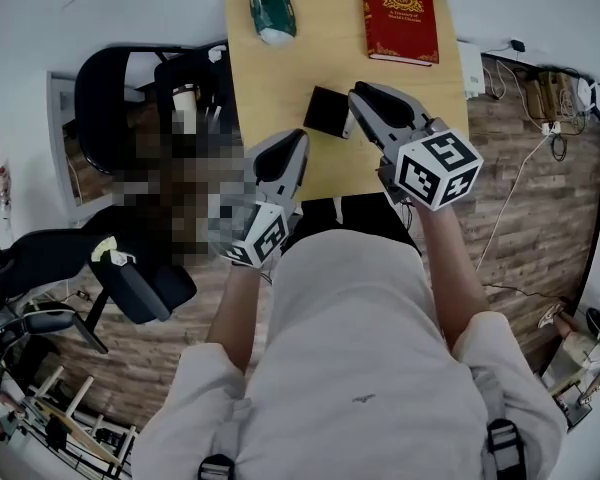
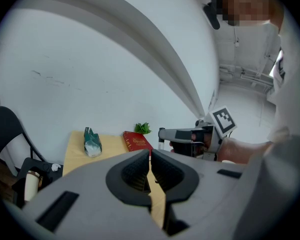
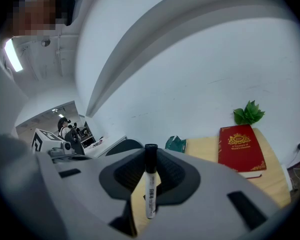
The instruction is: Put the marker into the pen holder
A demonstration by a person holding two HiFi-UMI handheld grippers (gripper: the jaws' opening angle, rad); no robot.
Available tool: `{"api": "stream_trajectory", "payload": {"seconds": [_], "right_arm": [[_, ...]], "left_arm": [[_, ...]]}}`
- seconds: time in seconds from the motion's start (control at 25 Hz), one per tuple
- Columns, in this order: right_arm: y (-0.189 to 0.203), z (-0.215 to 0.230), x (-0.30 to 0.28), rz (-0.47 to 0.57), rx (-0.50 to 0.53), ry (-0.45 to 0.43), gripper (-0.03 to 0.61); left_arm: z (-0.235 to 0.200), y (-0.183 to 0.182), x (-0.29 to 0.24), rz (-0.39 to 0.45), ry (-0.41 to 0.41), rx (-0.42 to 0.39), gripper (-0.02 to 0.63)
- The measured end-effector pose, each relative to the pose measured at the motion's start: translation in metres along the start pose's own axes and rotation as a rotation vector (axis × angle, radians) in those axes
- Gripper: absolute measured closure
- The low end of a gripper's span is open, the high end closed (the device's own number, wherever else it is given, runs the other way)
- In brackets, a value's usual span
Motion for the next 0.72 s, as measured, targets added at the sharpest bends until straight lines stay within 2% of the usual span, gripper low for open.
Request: {"api": "stream_trajectory", "payload": {"seconds": [0.72], "right_arm": [[0.024, 0.018, -0.036, -0.057, -0.033, -0.032, 0.512]], "left_arm": [[-0.022, 0.023, -0.010, -0.044, -0.038, 0.050, 0.600]]}}
Point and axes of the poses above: the fingertips, and each gripper's own axes: x backward along the fingers, z to its right, y out of its underside, the point moved 1 cm from there along x, backward along the fingers, and after that the axes turned 9 degrees about y, right-handed, at the moved point
